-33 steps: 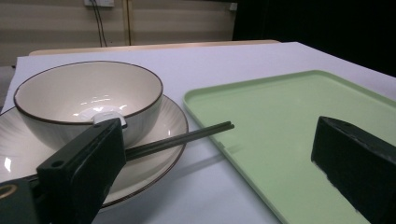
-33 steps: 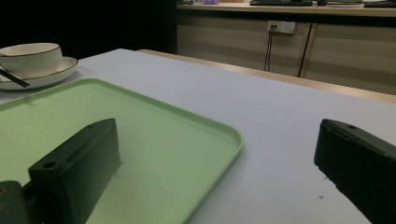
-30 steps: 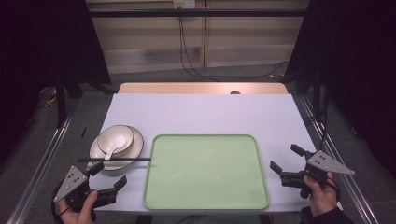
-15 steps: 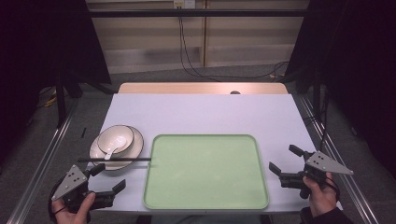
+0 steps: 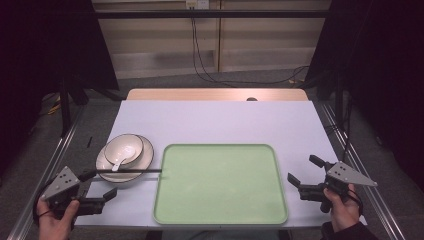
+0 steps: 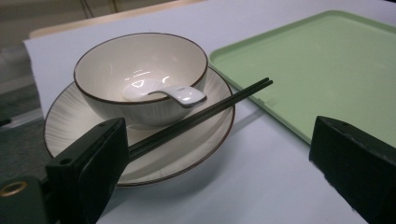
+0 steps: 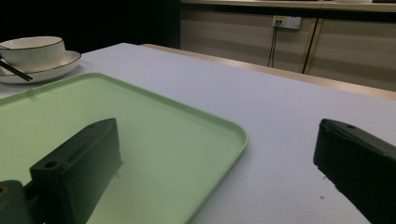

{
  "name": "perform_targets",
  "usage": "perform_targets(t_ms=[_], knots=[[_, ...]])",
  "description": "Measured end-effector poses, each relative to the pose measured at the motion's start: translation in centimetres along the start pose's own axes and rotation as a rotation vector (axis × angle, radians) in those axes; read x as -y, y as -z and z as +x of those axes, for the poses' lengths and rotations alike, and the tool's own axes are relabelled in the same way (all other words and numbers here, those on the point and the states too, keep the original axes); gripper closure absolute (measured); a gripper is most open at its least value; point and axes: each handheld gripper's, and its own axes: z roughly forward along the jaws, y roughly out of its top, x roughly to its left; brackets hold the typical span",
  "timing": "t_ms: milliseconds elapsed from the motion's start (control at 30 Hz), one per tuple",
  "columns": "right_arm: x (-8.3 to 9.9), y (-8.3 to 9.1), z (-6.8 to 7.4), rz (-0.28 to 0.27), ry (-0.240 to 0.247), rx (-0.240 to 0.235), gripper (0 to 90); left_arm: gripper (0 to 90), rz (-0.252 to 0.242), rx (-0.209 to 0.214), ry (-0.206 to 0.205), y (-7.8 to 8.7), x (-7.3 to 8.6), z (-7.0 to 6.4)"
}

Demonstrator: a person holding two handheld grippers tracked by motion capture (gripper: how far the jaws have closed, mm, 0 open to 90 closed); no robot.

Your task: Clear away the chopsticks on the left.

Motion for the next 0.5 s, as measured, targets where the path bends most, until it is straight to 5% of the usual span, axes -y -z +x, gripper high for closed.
perform_targets(t_ms=[167,300,500], knots=[[0.0,0.0,0.1,0.005,0.003,-0.009,0.4,7.7,-0.01,0.089,0.039,-0.1,-0.4,2.8],[0.0,0.0,0.0,0.003,-0.001,-0.002,0.5,13.8,0.031,0.059,-0.025,-0.3,-1.0,3.9],[0.0,0.0,0.0,-0.003,-0.003,0.006,0.2,37.0,0.067,0.104,-0.118,-0.8,-1.5,5.8]])
